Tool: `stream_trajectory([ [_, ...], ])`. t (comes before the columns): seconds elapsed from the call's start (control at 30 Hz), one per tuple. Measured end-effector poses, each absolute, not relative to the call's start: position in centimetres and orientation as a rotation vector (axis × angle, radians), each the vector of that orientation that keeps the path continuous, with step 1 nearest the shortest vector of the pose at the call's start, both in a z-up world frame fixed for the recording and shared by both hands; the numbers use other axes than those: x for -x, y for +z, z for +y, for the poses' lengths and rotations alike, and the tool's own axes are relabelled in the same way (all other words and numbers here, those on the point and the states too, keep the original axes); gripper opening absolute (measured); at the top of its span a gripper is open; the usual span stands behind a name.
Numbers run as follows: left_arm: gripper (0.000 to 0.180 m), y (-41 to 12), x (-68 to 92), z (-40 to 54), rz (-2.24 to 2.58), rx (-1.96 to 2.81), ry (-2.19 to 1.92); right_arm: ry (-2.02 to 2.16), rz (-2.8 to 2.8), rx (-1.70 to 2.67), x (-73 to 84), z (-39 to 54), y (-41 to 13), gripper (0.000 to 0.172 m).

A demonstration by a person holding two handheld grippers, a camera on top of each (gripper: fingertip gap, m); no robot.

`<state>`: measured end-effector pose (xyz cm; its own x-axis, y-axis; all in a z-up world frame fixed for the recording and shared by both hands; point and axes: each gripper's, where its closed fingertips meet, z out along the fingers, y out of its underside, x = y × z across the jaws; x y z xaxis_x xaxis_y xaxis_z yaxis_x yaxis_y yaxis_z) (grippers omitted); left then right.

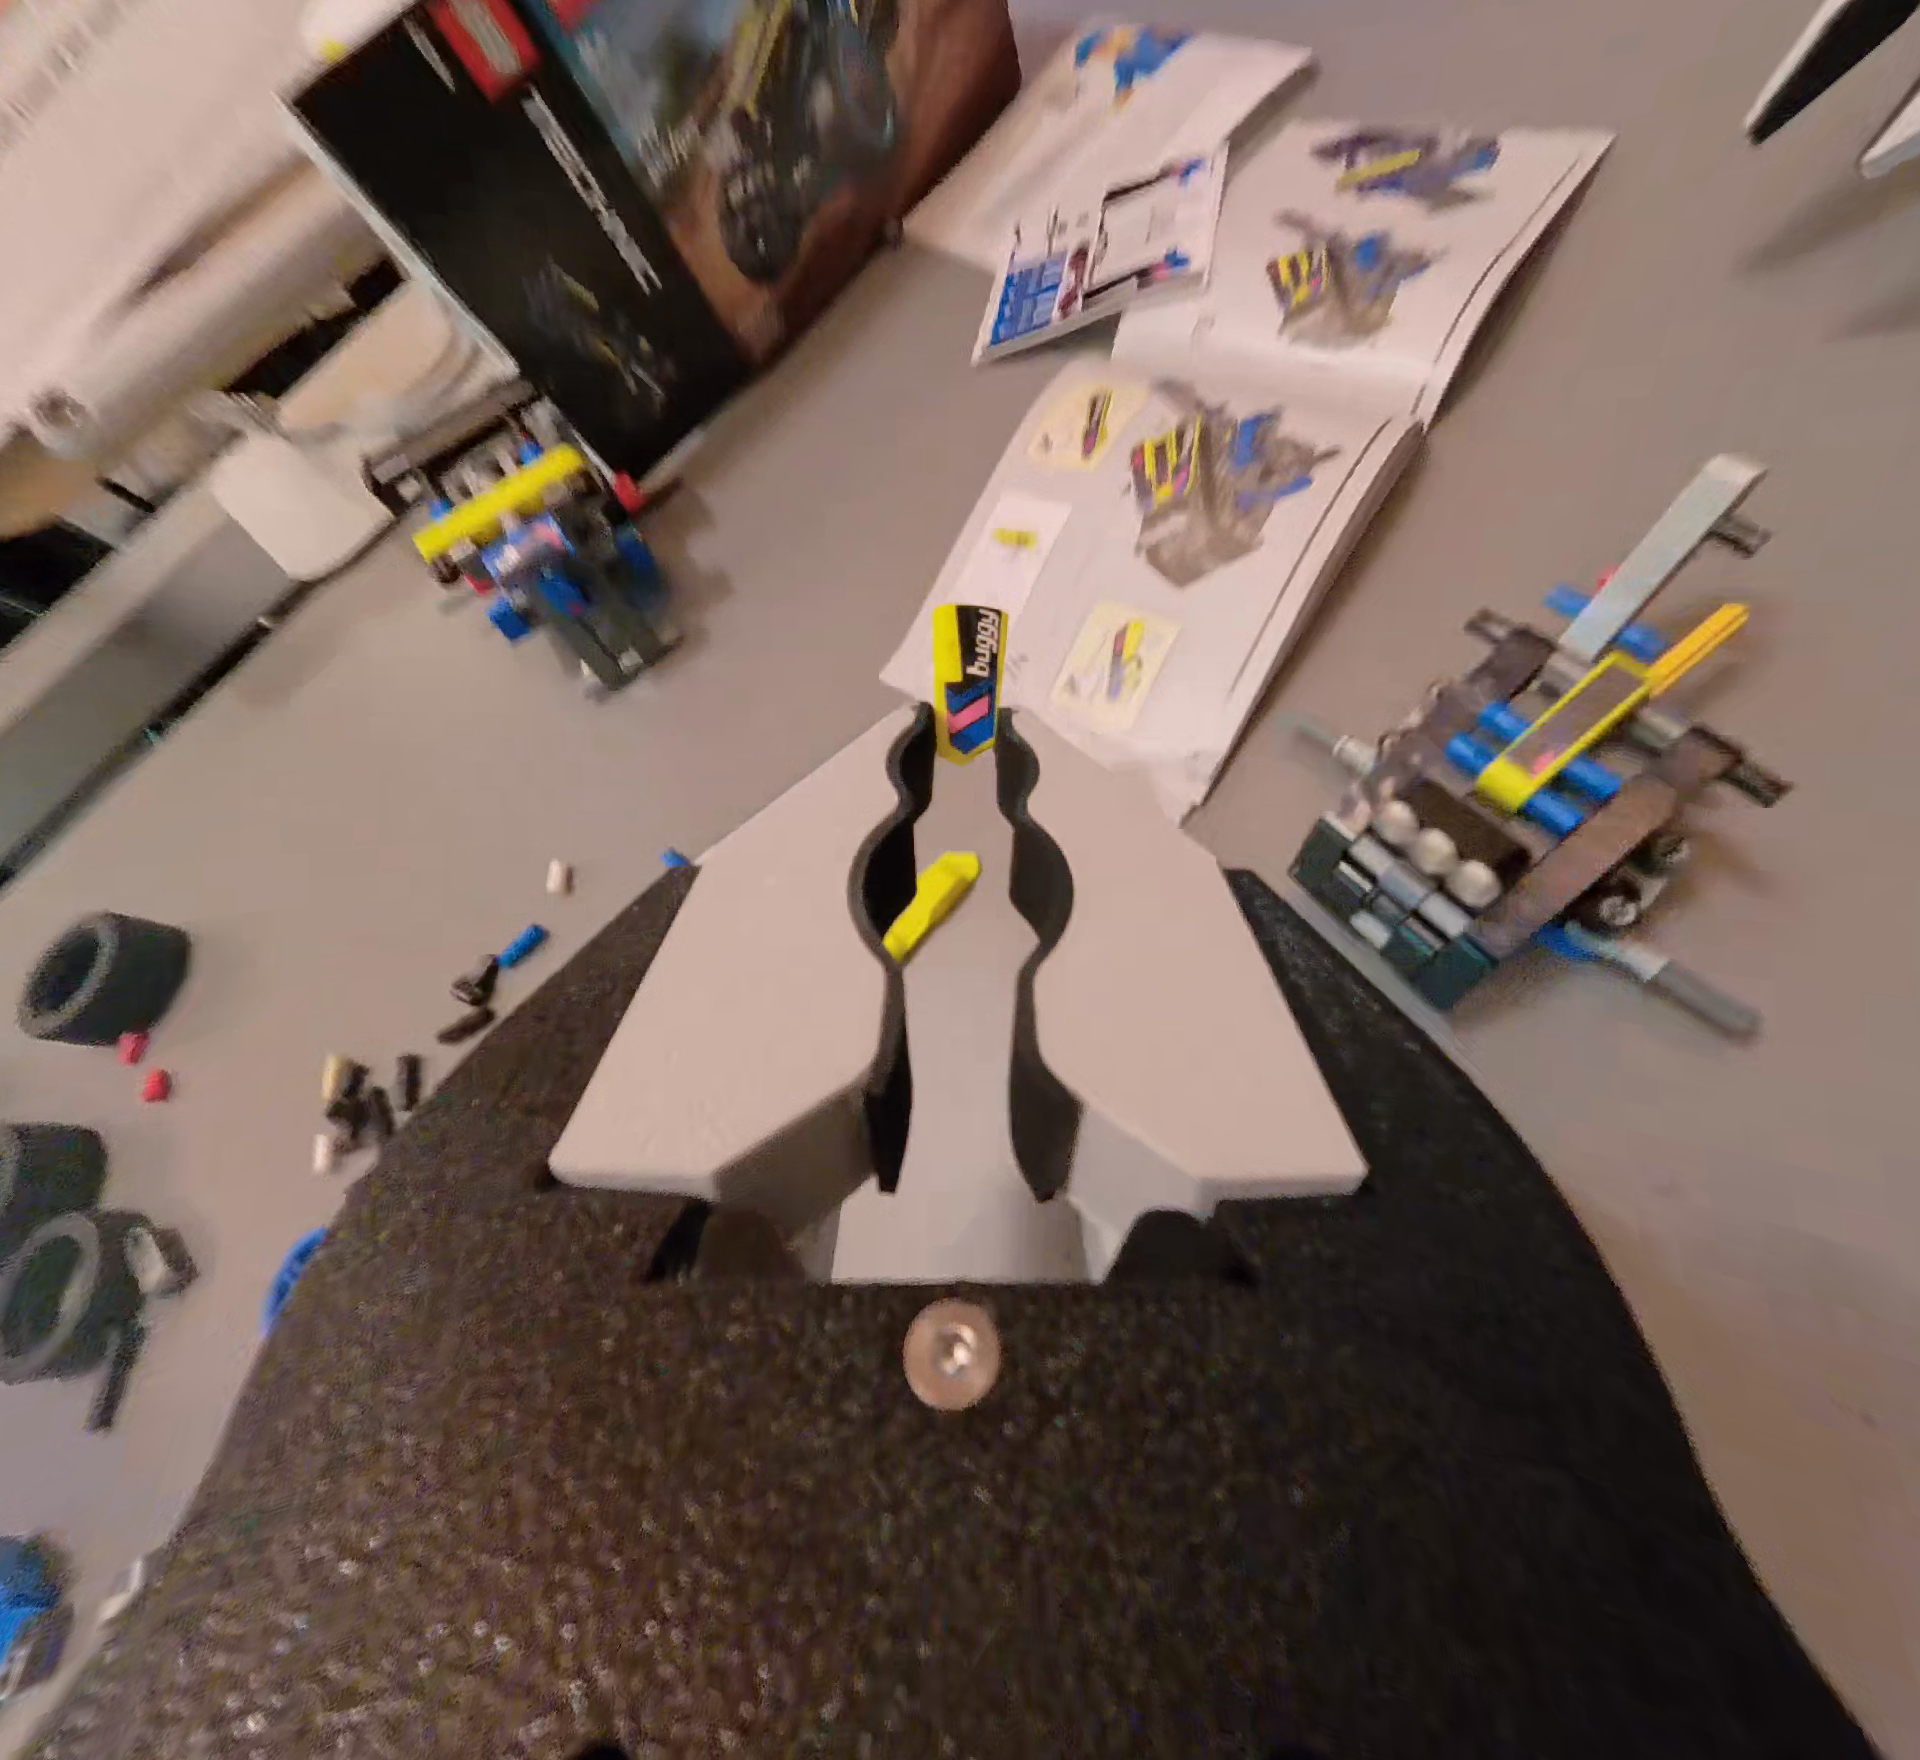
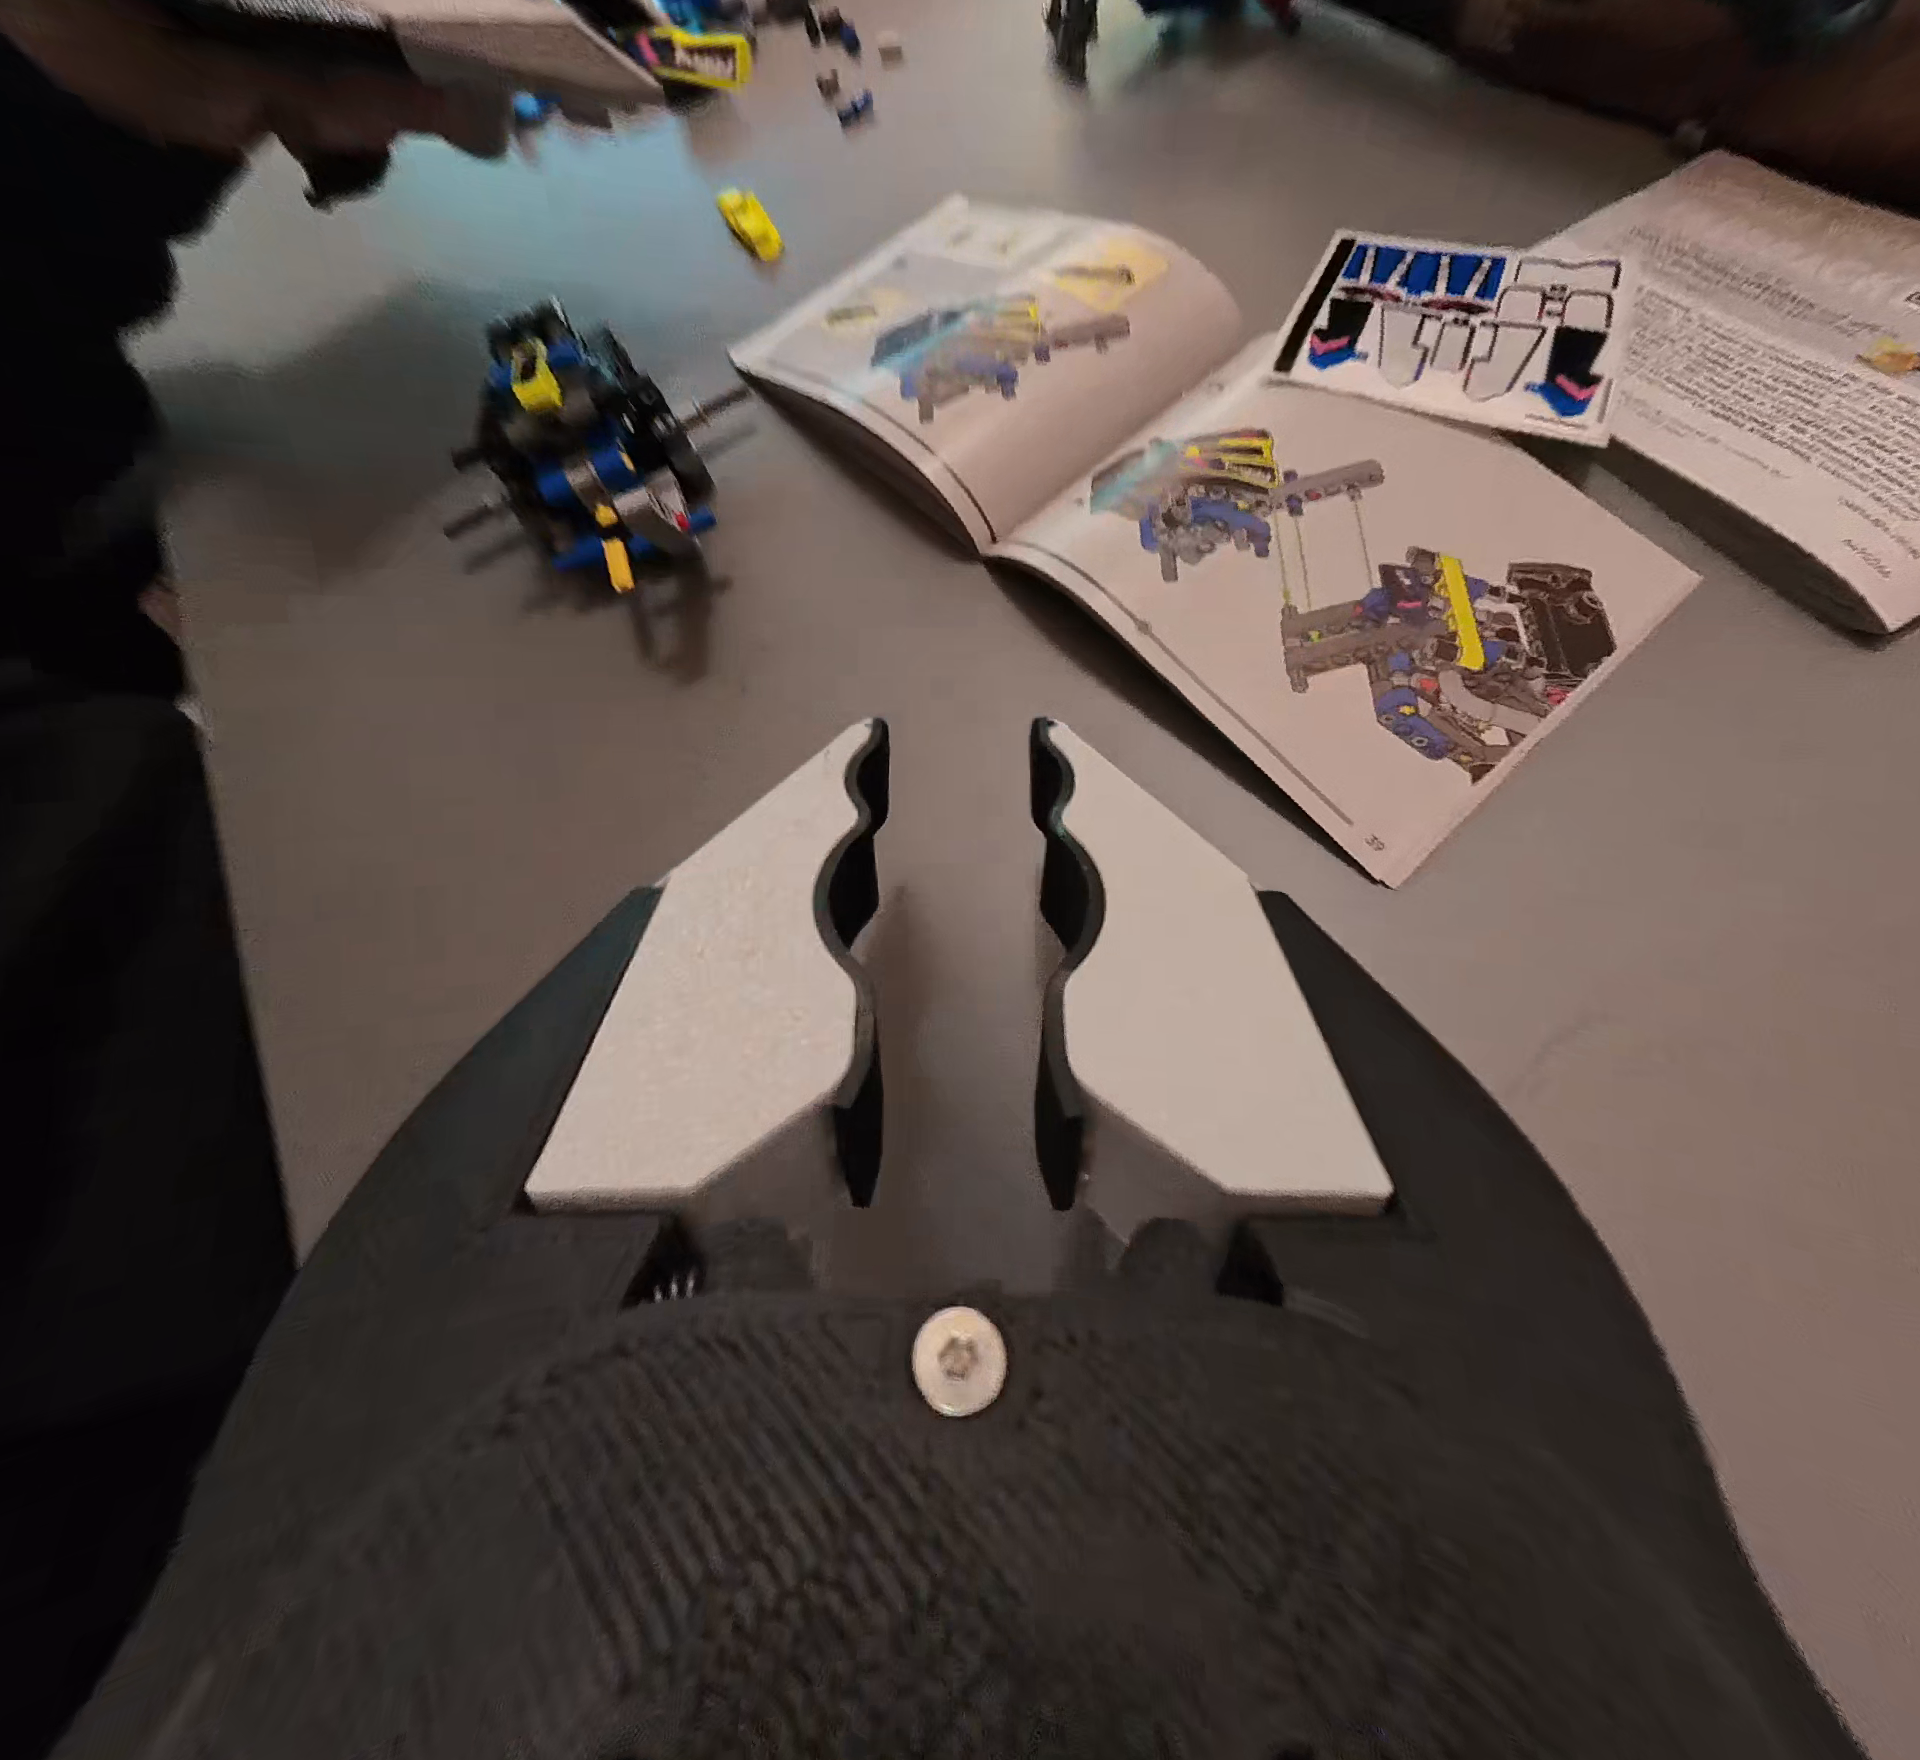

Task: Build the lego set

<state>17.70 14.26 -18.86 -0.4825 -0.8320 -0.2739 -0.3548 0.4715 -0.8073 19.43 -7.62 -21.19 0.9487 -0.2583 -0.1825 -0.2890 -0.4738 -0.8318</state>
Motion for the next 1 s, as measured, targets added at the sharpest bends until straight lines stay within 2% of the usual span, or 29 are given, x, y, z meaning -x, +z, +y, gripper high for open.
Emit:
stream_trajectory([
  [0.27,0.008,-23.6,-15.7,13.9,2.235,1.12,-0.921,-0.019,0.281,2.212,-19.7,-6.2,-23.5,0.03],
  [0.67,0.008,-25.2,-15.9,14.7,2.234,1.317,-1.022,-0.052,0.244,2.271,-21.1,-4.1,-24.8,0.031],
  [0.73,0.031,-25.1,-15.9,15.0,2.228,1.336,-1.04,-0.049,0.243,2.271,-21.2,-4.0,-24.8,0.031],
  [0.77,0.033,-25.0,-15.7,15.2,2.234,1.321,-1.038,-0.048,0.245,2.271,-21.2,-4.0,-24.8,0.031],
  [0.93,0.031,-24.4,-15.3,15.0,2.268,1.134,-1.007,-0.055,0.232,2.274,-21.1,-4.0,-24.9,0.032],
  [1.0,0.018,-24.8,-15.5,14.9,2.28,1.106,-0.956,-0.062,0.229,2.275,-21.1,-4.0,-24.9,0.032],
])
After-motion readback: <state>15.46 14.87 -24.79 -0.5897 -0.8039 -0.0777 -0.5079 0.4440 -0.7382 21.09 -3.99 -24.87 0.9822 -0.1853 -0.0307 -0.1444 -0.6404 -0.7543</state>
